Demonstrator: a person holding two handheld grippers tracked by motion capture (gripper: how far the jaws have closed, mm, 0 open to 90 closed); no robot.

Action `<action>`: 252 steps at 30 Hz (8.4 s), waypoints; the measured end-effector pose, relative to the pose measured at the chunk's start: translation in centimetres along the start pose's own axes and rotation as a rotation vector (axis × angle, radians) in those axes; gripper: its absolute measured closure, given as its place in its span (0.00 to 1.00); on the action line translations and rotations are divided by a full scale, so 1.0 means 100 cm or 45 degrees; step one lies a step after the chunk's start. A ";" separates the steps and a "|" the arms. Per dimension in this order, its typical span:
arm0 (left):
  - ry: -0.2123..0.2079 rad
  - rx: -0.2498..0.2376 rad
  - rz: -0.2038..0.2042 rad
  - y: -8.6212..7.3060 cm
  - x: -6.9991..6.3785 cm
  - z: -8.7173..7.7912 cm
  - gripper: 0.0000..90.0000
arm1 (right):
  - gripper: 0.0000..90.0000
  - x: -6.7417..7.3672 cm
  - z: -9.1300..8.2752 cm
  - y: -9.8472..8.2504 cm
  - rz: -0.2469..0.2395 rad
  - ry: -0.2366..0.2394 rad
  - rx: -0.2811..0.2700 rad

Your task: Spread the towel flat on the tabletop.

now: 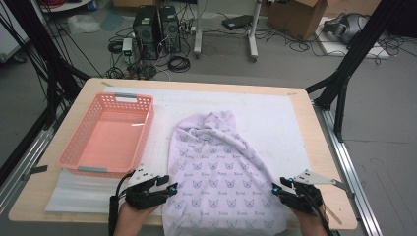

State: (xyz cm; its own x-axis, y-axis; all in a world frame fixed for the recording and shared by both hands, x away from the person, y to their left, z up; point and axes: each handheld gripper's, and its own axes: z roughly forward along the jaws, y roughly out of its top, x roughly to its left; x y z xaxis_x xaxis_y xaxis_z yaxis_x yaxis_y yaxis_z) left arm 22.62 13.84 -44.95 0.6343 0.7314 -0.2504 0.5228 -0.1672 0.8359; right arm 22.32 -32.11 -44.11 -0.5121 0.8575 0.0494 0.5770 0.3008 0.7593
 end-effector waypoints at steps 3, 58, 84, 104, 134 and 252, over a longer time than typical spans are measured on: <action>0.003 0.002 0.003 0.000 -0.001 0.000 0.58 | 0.67 0.005 0.013 0.001 -0.027 0.004 0.029; 0.095 0.128 0.022 0.019 0.005 0.036 0.97 | 0.98 0.007 0.044 0.041 -0.163 0.086 -0.015; -0.037 0.063 0.066 0.008 -0.006 0.026 0.88 | 0.78 -0.029 0.064 0.049 0.022 0.005 -0.026; -0.051 0.042 0.072 0.009 -0.006 0.026 0.69 | 0.93 -0.024 0.056 0.069 0.111 -0.087 -0.136; -0.053 0.016 0.036 0.012 -0.003 0.027 0.63 | 0.68 -0.023 0.083 0.075 0.166 0.270 -0.124; 0.354 0.058 -0.083 0.121 0.073 0.129 0.95 | 0.61 -0.071 0.041 0.063 0.121 -0.028 -0.143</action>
State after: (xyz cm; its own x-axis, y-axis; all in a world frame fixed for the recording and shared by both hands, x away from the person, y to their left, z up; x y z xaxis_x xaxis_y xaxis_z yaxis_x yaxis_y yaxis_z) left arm 40.90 8.67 -43.00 0.4214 0.8936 -0.1543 0.5867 -0.1389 0.7978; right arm 32.19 -34.54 -42.32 -0.4436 0.8893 0.1114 0.5470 0.1702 0.8196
